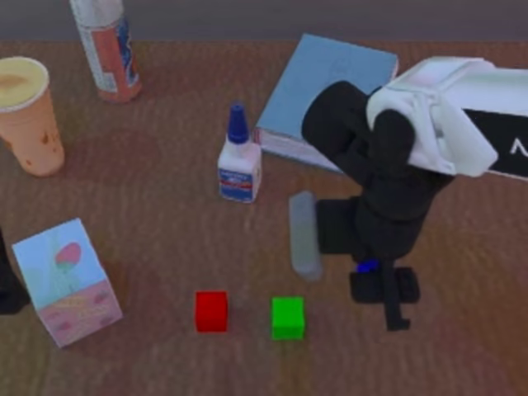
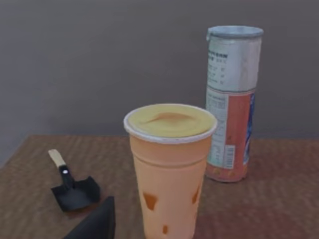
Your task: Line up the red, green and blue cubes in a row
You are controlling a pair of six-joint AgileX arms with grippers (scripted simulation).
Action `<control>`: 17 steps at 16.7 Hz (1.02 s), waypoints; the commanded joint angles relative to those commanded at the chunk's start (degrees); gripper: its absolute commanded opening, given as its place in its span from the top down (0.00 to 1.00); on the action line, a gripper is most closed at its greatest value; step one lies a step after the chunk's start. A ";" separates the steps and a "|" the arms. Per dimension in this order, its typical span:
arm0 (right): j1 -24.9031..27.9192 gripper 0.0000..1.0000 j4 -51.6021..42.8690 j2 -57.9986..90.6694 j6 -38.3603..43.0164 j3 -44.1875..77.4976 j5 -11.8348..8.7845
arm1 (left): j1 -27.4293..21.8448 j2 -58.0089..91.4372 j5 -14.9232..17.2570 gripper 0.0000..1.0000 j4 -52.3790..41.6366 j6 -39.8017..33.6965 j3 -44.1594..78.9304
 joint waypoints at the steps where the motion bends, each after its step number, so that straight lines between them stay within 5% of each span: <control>1: 0.07 1.00 1.37 0.46 -0.06 -0.89 0.01 | 0.00 0.00 0.00 0.00 0.00 0.00 0.00; 7: 0.02 1.00 13.46 4.72 0.05 -8.15 0.08 | 0.00 0.00 0.00 0.00 0.00 0.00 0.00; 12: 0.10 1.00 14.27 5.17 -0.03 -8.80 0.06 | 0.00 0.00 0.00 0.00 0.00 0.00 0.00; 17: 0.10 0.62 14.27 5.17 -0.03 -8.80 0.06 | 0.00 0.00 0.00 0.00 0.00 0.00 0.00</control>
